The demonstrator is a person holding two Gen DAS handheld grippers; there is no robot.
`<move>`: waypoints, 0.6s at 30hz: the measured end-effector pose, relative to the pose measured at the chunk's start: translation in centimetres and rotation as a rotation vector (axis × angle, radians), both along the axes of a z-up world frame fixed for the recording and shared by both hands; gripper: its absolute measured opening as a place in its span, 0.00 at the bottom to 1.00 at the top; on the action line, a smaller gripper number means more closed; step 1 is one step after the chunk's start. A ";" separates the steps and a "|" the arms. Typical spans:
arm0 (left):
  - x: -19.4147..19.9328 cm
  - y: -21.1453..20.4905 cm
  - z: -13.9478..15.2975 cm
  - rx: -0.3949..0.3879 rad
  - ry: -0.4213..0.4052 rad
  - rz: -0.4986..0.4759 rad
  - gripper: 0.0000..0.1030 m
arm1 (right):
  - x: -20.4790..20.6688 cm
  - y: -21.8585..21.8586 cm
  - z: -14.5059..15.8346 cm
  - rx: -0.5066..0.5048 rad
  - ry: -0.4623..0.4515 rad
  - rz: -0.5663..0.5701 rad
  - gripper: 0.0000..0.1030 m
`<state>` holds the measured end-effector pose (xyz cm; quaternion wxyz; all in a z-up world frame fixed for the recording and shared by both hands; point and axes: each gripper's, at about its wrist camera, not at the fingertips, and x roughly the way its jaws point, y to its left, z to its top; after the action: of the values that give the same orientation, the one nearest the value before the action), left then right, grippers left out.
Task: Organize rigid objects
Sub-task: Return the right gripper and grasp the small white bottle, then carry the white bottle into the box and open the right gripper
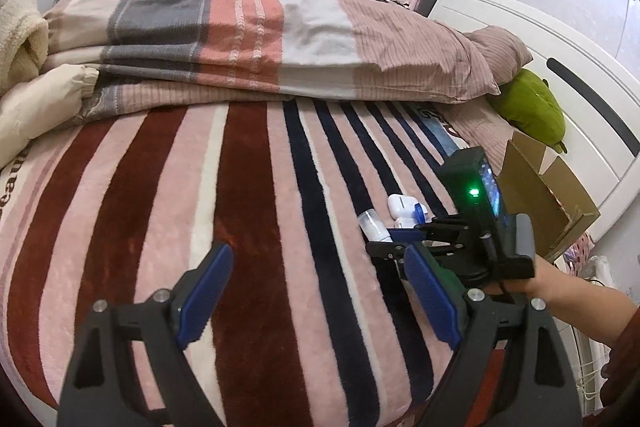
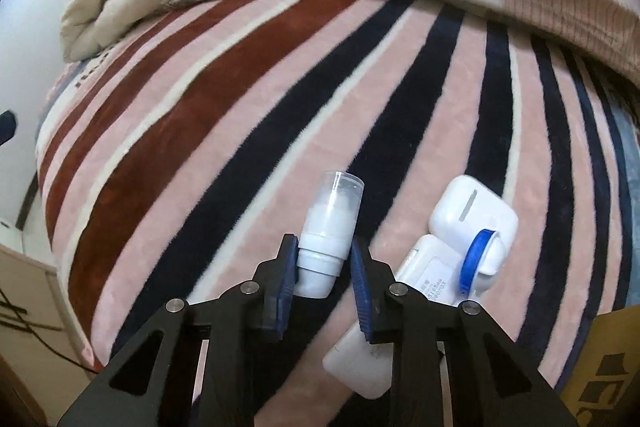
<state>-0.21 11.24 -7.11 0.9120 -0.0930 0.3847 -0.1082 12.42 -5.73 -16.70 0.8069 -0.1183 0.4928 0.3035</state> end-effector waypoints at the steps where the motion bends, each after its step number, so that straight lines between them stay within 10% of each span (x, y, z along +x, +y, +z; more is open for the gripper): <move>1: 0.2 -0.1 0.0 -0.004 0.000 -0.005 0.83 | -0.5 -0.1 0.4 0.012 -0.006 0.017 0.21; 11: 2.0 -6.3 2.7 -0.134 -0.029 -0.185 0.82 | -6.6 -1.7 9.3 0.159 -0.099 0.175 0.21; 18: 3.4 -13.4 6.1 -0.205 -0.059 -0.349 0.32 | -9.6 -6.5 14.9 0.222 -0.226 0.184 0.21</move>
<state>3.14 -2.11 -1.03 0.8759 -0.1139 0.3551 -0.3061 2.78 -12.23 -1.82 0.8342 -0.1063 0.3495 0.4132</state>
